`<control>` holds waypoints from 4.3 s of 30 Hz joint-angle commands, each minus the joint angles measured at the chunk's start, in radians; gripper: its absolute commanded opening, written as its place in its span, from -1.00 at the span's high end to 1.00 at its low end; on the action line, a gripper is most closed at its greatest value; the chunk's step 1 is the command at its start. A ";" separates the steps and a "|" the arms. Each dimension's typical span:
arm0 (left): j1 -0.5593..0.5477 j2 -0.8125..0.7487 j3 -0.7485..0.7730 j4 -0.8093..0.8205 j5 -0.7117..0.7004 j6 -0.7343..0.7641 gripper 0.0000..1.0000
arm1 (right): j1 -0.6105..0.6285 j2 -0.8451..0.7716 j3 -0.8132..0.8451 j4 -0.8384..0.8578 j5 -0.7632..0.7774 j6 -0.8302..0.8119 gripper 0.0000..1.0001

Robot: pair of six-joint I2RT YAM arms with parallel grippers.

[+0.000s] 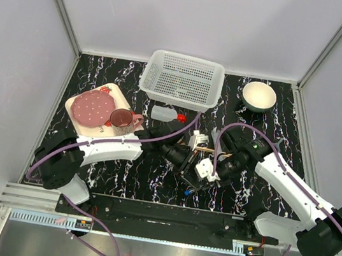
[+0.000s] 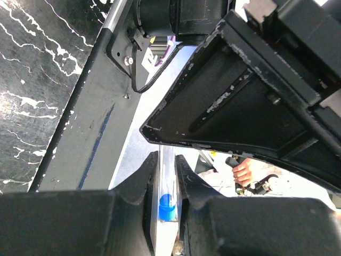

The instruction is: Organize the chemistry lab equipment

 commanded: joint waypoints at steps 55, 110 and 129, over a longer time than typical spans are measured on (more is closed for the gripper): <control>0.010 -0.401 -0.285 0.508 -0.720 -0.183 -0.04 | -0.350 -0.072 -0.262 0.908 -0.439 1.309 0.81; 0.097 -0.611 -0.290 -0.052 -0.962 0.013 0.78 | -0.511 -0.176 -0.236 0.667 -0.213 1.007 -0.91; 0.142 -0.280 -0.098 -0.046 -1.214 0.358 0.78 | -0.580 -0.216 -0.250 0.621 -0.106 0.893 -0.96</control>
